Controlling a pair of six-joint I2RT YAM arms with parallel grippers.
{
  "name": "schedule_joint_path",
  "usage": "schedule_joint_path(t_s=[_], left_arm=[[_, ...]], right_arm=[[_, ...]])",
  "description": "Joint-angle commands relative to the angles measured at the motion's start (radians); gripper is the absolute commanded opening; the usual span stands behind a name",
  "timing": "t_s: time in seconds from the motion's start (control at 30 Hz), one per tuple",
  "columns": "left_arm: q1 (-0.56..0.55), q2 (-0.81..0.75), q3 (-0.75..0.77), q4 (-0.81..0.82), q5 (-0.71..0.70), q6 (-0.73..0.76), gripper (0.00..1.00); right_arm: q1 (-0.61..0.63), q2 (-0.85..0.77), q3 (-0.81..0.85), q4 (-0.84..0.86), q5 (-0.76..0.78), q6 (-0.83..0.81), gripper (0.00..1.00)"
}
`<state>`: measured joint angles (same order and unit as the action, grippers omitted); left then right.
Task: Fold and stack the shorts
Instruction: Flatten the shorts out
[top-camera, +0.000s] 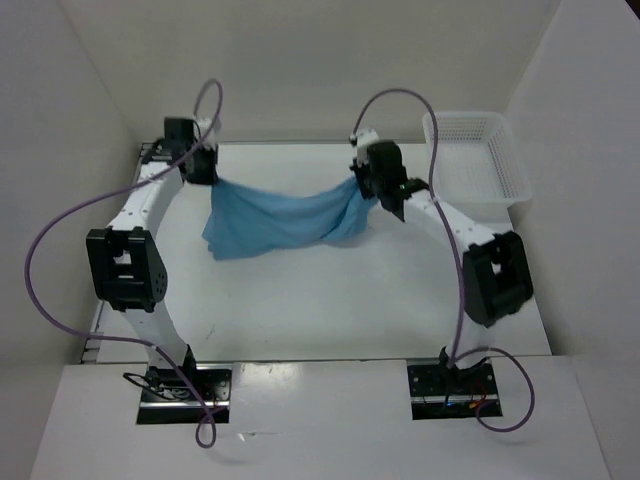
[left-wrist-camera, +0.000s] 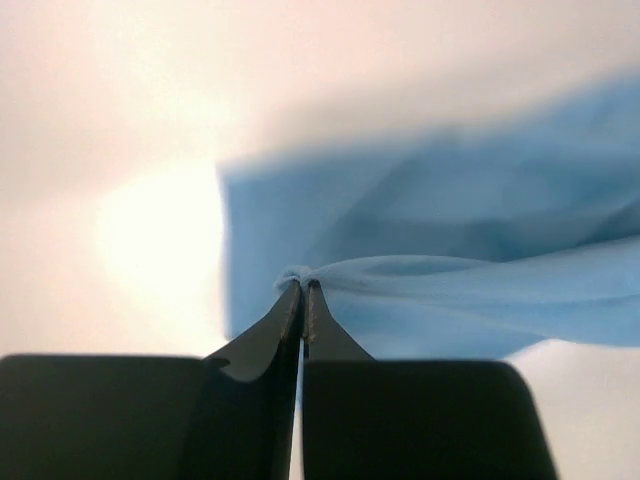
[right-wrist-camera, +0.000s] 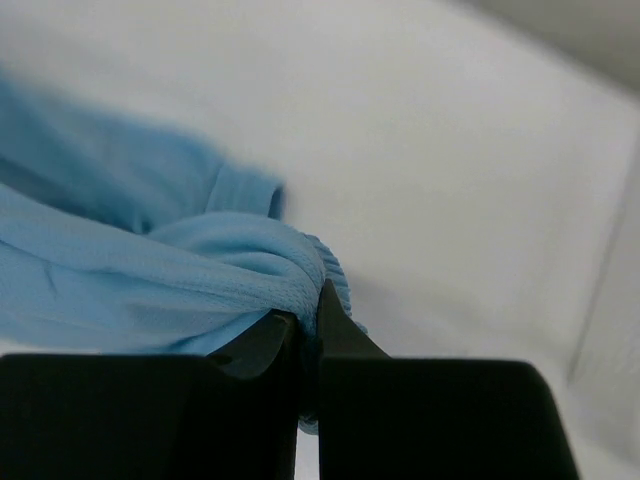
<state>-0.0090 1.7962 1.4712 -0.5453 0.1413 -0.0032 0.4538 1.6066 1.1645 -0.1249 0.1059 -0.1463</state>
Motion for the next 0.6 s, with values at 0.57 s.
schedule_joint_path(t_s=[0.57], left_arm=[[0.093, -0.311, 0.136, -0.079, -0.02, 0.003, 0.0]], right_arm=[[0.066, -0.215, 0.094, -0.057, 0.087, -0.205, 0.0]])
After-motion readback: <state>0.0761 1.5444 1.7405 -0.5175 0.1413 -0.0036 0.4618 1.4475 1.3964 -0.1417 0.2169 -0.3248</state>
